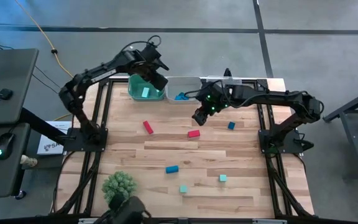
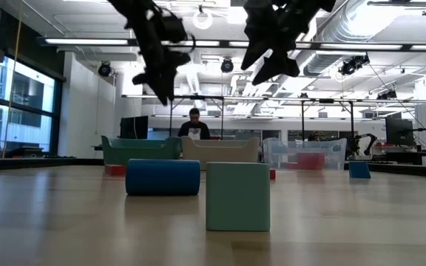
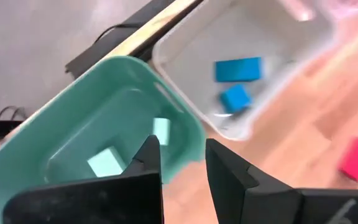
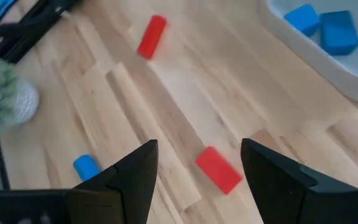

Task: Sort & place blocks by color
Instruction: Put the orange block into the transparent bin

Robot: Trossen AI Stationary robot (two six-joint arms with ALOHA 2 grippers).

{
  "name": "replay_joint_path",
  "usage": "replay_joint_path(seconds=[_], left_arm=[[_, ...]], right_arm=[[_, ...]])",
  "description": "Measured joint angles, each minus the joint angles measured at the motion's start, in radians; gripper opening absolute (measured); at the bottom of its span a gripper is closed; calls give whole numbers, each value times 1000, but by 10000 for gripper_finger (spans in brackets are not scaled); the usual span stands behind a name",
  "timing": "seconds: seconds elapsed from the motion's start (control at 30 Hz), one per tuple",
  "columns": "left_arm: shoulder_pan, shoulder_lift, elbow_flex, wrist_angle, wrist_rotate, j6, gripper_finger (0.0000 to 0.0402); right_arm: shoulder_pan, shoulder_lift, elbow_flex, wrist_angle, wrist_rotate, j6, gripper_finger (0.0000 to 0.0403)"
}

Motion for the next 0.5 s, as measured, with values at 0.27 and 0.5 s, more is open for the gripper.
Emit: replay_joint_path(seconds=[0.27, 0.5], left_arm=[[-67, -193, 0, -60, 26, 33, 53], [-115, -334, 0, -76, 82, 34, 52]], right_arm=[[80, 2, 0, -2, 103, -106, 220], [107, 4, -3, -2, 105, -121, 221]])
